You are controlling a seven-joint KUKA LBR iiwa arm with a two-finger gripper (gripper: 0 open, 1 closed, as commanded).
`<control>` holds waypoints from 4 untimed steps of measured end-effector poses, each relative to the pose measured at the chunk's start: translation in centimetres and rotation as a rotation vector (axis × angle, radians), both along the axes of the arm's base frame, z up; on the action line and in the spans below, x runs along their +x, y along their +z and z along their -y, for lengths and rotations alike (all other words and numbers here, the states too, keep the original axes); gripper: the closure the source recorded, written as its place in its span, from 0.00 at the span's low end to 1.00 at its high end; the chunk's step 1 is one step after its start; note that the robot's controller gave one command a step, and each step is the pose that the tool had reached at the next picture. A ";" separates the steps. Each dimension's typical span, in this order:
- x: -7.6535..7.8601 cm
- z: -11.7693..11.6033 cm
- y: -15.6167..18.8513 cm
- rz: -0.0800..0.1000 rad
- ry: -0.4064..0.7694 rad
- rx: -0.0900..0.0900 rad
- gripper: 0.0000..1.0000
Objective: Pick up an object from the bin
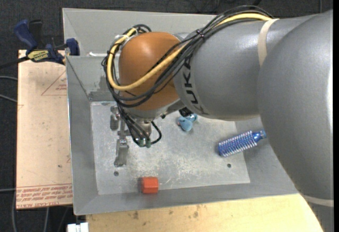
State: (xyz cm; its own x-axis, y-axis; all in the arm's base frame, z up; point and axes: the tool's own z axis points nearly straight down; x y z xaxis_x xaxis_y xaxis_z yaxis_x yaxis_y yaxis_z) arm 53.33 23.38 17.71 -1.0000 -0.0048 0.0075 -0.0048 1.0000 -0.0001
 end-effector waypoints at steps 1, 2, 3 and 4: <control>-5.4 4.6 -5.4 -0.002 -0.103 -0.004 0.00; -3.9 9.6 -10.7 0.014 0.169 0.002 0.00; -1.8 17.7 -10.7 0.010 0.210 -0.002 0.00; -4.9 13.3 -7.2 0.008 0.270 0.004 0.00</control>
Offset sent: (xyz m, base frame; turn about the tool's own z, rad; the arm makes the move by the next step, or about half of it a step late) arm -0.0505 -0.0448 -0.0501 0.1030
